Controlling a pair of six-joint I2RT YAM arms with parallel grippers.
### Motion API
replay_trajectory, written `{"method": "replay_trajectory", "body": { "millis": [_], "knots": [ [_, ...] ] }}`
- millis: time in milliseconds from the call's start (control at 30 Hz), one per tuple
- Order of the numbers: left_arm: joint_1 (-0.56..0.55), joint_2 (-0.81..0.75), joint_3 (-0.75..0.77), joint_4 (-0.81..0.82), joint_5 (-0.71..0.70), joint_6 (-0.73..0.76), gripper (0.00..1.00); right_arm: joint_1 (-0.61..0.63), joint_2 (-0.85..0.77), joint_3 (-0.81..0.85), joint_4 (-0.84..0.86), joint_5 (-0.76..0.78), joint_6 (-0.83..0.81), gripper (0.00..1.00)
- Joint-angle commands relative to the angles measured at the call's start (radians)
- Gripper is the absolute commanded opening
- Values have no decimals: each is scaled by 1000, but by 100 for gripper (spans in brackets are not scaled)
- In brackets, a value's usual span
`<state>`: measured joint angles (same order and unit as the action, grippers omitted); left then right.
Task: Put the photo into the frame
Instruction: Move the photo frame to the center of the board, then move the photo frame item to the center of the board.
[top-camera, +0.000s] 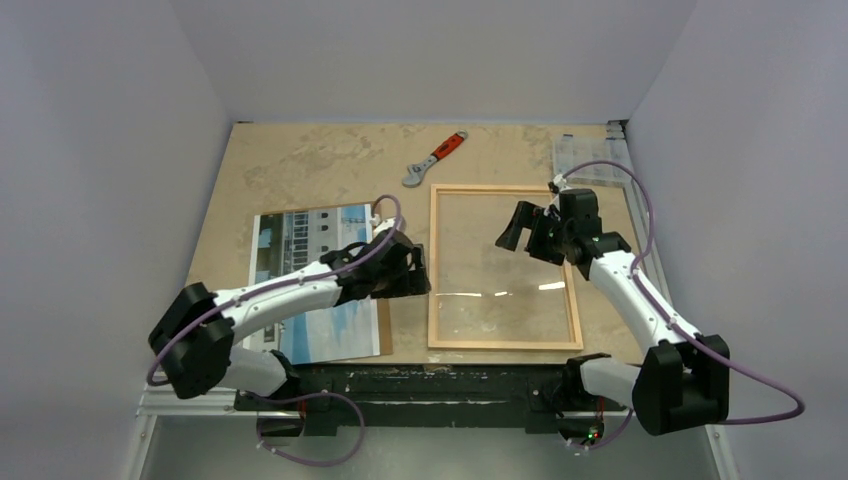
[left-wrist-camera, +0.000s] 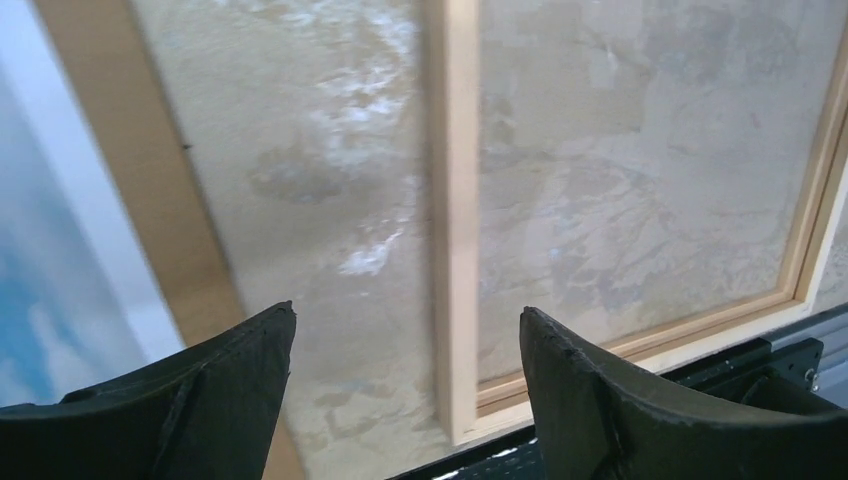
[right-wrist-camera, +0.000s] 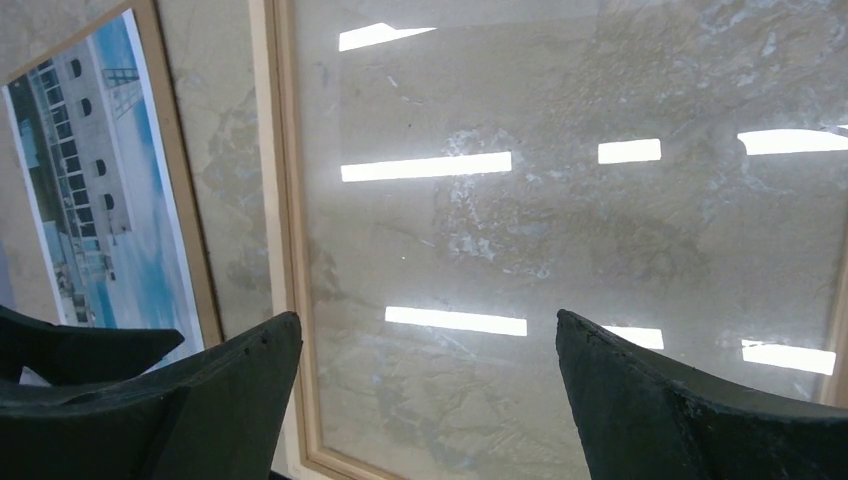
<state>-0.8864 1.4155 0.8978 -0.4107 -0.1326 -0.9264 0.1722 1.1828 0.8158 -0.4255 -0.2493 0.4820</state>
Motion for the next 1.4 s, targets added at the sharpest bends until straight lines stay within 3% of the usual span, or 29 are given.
{"method": "replay_trajectory", "body": {
  "millis": [0, 167, 300, 467, 600, 800, 1200, 1367],
  "knots": [
    [81, -155, -165, 84, 9, -30, 79, 24, -25, 6, 40, -85, 15, 97],
    [175, -420, -315, -1, -40, -52, 76, 139, -8, 18, 47, -45, 44, 96],
    [211, -617, -353, -234, -183, -92, 71, 263, 24, 34, 74, -7, 91, 96],
    [219, -699, -341, -476, -347, -170, 64, 405, 71, 66, 98, 40, 136, 96],
    [221, -565, -298, -531, -356, -185, 57, 489, 98, 90, 106, 78, 162, 96],
    [218, -267, -201, -479, -287, -134, 44, 554, 123, 104, 130, 88, 198, 96],
    [170, 19, -226, -11, -10, -90, 39, 586, 148, 135, 99, 116, 178, 96],
    [117, 162, -157, 74, 41, -103, 38, 585, 145, 134, 98, 102, 174, 96]
  ]
}}
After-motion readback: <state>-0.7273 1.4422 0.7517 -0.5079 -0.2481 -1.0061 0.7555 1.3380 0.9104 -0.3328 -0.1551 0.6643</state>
